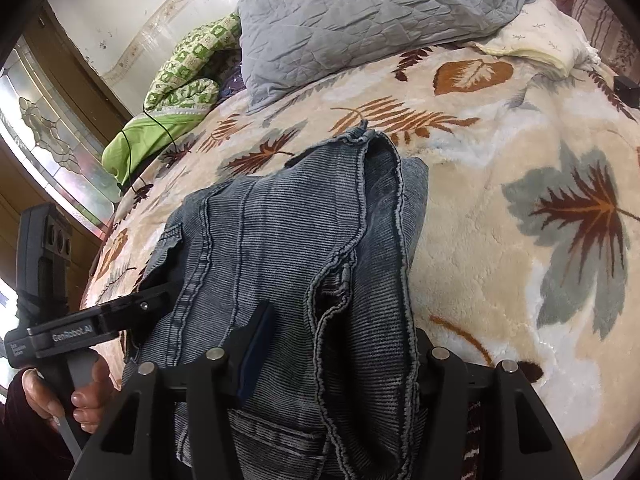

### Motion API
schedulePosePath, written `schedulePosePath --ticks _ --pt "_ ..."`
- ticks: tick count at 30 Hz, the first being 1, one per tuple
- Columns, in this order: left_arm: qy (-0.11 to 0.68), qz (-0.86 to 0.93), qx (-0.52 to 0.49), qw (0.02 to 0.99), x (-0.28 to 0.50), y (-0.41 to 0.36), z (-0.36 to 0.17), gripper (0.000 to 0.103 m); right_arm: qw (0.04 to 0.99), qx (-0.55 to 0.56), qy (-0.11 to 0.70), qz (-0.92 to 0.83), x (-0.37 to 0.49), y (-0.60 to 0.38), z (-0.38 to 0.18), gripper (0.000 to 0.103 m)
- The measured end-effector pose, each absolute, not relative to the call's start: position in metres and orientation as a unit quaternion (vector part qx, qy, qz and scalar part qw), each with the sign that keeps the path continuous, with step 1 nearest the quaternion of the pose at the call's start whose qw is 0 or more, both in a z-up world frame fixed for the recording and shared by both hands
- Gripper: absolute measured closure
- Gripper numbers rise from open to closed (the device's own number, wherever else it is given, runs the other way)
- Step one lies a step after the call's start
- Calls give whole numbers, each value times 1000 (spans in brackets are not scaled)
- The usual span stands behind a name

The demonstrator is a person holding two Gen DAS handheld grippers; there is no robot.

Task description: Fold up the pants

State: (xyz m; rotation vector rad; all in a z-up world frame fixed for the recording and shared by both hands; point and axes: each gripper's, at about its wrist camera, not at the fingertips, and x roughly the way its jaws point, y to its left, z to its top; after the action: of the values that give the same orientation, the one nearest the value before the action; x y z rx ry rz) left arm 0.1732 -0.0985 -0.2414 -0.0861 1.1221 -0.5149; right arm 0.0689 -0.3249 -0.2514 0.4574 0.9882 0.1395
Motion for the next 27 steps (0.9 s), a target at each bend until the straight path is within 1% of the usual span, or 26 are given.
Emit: schedulePosePath --ticks 1,3,5,8,11,14,21,27 --pt "523 -242 -38 816 173 -98 -241 24 853 216 470 67 69 -325 -251 45" --pt "518 -244 -43 819 172 -96 -239 32 855 212 469 67 69 -324 -249 44" --pt "515 -245 -45 820 172 -94 -237 37 861 195 466 64 68 -319 -246 47" --pt "511 -238 -41 825 173 -93 -233 53 870 167 459 61 66 -311 -240 51" --pt "508 -240 -44 826 172 -91 -228 58 875 156 454 61 64 -308 -234 55" --pt "503 -241 -44 829 170 -92 -220 64 878 150 451 62 63 -306 -227 56" --pt "463 -255 -33 848 167 -95 -185 66 895 115 424 78 67 -291 -196 57" --pt "452 -240 -23 859 190 -90 -170 66 903 95 408 92 88 -280 -181 59"
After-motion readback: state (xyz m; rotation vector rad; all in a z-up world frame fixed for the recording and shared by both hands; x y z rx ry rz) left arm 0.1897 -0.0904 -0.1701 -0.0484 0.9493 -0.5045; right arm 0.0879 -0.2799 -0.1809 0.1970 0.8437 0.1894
